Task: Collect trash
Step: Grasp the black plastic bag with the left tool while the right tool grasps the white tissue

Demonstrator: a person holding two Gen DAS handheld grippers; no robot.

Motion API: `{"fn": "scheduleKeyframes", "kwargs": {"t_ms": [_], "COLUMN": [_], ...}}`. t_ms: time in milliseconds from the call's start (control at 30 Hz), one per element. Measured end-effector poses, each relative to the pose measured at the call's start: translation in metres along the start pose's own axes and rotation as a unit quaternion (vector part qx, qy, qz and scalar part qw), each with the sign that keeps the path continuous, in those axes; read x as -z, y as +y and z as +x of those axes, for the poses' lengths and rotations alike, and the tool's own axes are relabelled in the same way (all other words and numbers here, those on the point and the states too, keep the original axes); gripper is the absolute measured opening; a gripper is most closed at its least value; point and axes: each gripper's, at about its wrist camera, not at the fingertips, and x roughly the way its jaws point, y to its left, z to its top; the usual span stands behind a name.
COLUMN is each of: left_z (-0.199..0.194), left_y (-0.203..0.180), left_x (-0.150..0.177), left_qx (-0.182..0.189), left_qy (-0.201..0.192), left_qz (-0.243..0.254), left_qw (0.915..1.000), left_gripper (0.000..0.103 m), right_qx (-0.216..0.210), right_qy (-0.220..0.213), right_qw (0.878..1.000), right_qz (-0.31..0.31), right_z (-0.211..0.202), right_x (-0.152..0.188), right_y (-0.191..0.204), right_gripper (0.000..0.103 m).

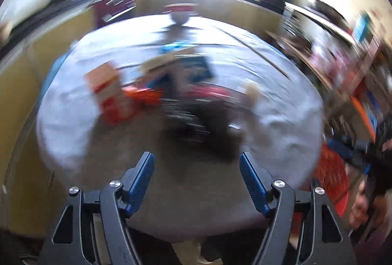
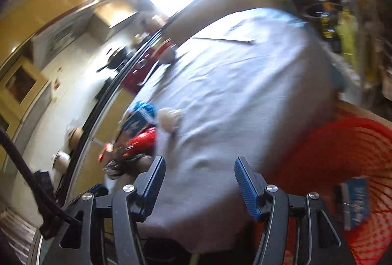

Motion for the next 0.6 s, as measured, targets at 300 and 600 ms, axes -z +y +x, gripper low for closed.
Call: {"fn": "scheduleKeyframes", "kwargs": {"t_ms": [300, 600], "left_z": [0.028, 0.069], "left_y": [0.016, 0.005], "left_x": [-0.034, -0.045], "left_qx": [0.087, 0.125], "left_qy": [0.017, 0.047], "left_qz": [-0.100, -0.125], "left_qw": [0.9910, 0.9831], "left_gripper": [0.073, 0.051], "right_qx": [0.035, 0.044], "right_qy": [0.004, 0.043], "right_qw": [0.996, 0.994], "right_qz": [-0.083, -0.088], "right_z": [0.078, 0.167], "right_x": [-0.035, -0.070], "right_y": [0.060, 0.075], "right_gripper": [0.062, 0.061]}}
